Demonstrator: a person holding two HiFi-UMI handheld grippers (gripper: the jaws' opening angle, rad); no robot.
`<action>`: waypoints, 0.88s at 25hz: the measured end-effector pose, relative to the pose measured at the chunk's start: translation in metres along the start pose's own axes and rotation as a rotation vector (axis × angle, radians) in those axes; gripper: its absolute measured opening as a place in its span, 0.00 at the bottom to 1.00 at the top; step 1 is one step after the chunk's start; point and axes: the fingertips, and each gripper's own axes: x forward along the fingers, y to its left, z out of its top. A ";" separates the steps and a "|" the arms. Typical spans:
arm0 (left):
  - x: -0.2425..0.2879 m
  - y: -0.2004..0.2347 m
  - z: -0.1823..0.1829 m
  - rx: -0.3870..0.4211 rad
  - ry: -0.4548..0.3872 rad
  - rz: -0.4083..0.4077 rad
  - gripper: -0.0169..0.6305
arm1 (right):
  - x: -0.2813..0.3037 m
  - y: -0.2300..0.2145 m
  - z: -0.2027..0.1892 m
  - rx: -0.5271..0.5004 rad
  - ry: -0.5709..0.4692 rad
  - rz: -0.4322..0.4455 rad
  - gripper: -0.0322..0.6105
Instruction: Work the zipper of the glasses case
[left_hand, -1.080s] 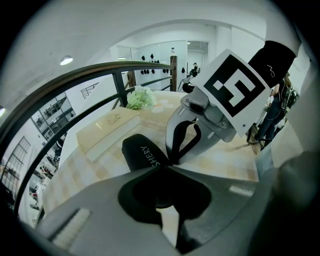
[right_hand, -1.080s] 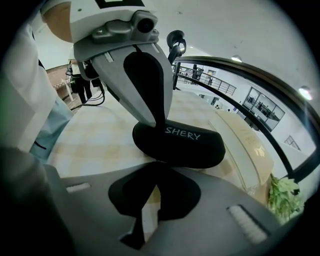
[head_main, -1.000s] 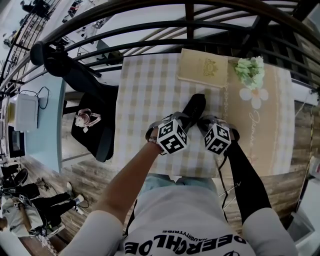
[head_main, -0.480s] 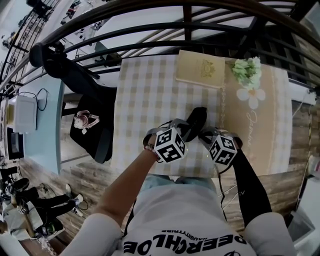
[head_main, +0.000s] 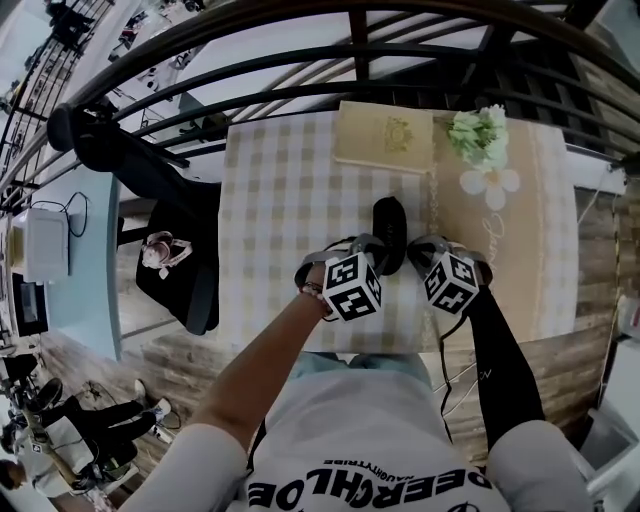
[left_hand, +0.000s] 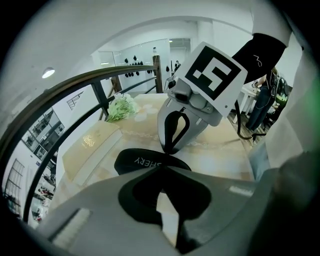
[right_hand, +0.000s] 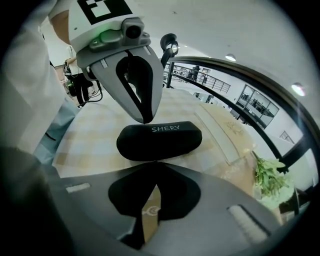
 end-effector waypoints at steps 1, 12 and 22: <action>0.003 0.002 0.001 0.008 0.003 0.005 0.04 | 0.001 0.000 0.000 0.000 0.001 -0.001 0.10; 0.013 0.000 0.011 -0.058 -0.059 -0.025 0.04 | 0.006 0.004 -0.012 0.000 0.032 0.015 0.10; 0.009 0.004 0.003 -0.078 -0.069 -0.020 0.04 | 0.002 0.013 -0.005 0.003 0.021 0.026 0.10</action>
